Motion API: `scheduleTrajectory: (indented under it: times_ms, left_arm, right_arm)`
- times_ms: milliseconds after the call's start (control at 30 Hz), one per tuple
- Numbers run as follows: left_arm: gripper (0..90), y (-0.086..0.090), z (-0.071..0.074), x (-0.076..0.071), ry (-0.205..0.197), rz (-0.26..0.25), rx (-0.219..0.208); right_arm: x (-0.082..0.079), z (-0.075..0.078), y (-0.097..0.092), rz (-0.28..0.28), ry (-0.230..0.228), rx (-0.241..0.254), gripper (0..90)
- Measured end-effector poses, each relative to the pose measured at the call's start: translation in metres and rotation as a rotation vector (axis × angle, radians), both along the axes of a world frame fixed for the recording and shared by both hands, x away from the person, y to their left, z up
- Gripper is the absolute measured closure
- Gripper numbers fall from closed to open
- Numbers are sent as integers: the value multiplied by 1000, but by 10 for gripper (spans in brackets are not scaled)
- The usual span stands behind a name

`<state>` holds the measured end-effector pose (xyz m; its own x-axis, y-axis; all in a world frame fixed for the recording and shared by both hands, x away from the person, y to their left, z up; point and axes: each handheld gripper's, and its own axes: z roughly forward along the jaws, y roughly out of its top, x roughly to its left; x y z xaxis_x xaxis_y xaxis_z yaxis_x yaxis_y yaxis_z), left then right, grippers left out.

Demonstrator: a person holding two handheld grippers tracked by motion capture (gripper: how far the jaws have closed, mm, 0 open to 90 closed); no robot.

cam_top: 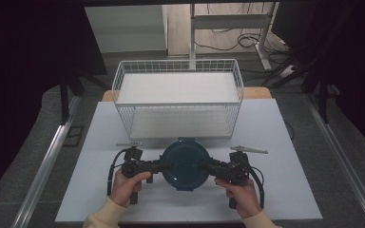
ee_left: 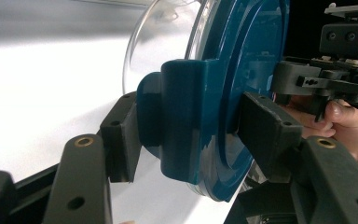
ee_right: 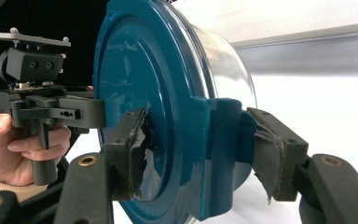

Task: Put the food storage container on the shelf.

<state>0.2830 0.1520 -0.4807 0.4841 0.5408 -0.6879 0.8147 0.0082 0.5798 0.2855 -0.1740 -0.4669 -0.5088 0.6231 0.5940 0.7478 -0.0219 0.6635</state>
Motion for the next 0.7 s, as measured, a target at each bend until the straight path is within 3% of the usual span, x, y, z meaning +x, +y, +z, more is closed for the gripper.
scheduleTrajectory:
  times_ms: [300, 700]
  left_arm:
    - [419, 1, 10, 8, -13, 3, -1]
    - [419, 9, 39, 19, -52, 18, 0]
  right_arm:
    - [8, 9, 1, 4, -5, 1, 408]
    - [23, 34, 8, 8, -45, 15, 411]
